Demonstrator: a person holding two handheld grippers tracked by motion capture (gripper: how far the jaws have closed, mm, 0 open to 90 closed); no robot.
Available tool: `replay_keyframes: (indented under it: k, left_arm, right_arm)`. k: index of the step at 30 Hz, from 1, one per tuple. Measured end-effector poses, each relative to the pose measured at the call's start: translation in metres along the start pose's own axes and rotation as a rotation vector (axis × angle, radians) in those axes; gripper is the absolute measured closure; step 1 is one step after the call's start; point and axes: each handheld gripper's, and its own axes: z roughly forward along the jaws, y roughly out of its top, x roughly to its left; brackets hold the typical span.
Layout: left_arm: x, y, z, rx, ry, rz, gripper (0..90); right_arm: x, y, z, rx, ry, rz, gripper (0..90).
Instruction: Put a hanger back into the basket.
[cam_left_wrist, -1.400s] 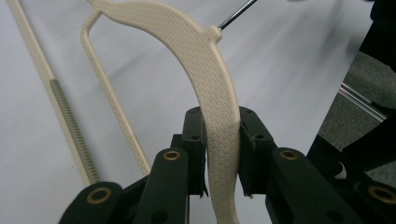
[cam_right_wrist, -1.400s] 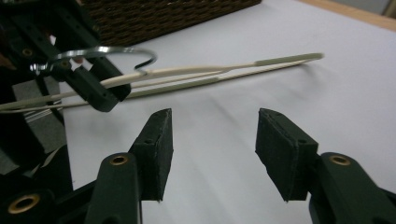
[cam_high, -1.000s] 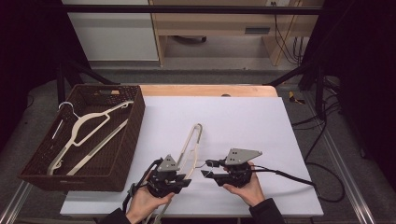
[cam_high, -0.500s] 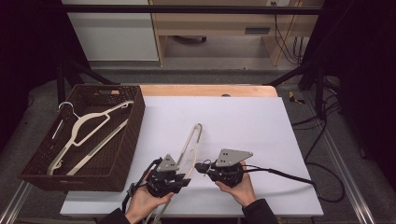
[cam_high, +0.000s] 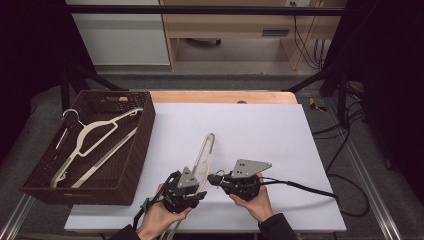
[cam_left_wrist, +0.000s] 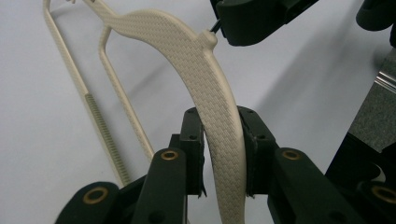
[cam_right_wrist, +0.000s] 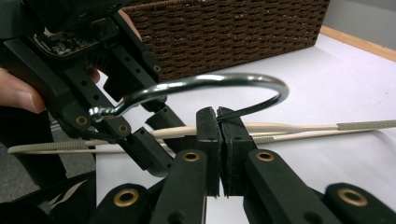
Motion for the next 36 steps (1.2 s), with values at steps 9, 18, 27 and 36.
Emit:
replay_keyframes:
  k: [9, 18, 27, 36]
  left_arm:
    - [0.01, -0.001, -0.011, 0.006, 0.043, -0.019, 77.6]
    - [0.027, -0.002, -0.025, -0.015, 0.068, -0.058, 79.6]
    - [0.046, -0.003, -0.034, -0.046, 0.091, -0.112, 82.9]
    - [0.054, -0.001, -0.049, -0.112, 0.059, -0.131, 85.7]
  right_arm:
    - [0.0, 0.0, -0.006, 0.009, -0.008, -0.006, 77.5]
    - [-0.005, -0.003, -0.02, 0.018, -0.041, 0.025, 57.7]
    - [-0.02, -0.017, -0.054, -0.004, -0.144, 0.101, 36.7]
    - [-0.032, -0.03, -0.077, -0.01, -0.215, 0.153, 26.9]
